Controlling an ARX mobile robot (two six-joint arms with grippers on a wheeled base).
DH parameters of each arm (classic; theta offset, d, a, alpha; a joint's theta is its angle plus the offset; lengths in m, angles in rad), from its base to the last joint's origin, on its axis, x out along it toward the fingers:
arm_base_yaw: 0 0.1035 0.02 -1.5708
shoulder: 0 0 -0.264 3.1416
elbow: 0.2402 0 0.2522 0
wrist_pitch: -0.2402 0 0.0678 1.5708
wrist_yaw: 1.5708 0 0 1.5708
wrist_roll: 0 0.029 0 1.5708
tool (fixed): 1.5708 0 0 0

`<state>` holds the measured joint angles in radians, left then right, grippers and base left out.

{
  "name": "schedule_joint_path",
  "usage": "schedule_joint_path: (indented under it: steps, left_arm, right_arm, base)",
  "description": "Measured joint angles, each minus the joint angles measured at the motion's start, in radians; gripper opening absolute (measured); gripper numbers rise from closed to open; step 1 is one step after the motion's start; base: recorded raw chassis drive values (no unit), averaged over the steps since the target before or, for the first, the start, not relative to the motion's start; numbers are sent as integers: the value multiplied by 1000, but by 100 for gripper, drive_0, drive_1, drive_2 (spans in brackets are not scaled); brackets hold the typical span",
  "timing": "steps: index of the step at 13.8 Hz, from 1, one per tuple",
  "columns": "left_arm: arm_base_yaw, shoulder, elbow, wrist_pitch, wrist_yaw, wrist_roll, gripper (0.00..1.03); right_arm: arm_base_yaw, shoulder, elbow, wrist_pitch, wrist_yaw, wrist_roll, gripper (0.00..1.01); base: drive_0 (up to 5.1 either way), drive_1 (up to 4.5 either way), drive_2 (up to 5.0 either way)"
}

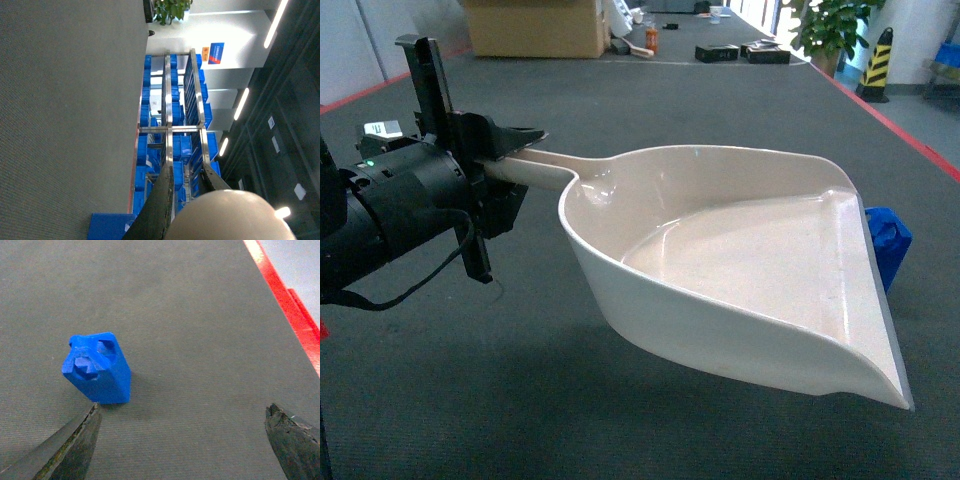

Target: Place part in tray to right shelf

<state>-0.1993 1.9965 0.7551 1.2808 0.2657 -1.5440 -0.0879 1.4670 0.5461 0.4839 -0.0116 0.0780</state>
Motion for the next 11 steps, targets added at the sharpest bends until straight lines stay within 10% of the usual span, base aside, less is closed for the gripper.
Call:
schedule_joint_path:
  steps: [11]
  left_arm:
    - [2, 0, 0, -1, -15, 8, 13]
  right_arm:
    - [167, 470, 445, -100, 109, 19, 98]
  base:
    - [0, 0, 0]
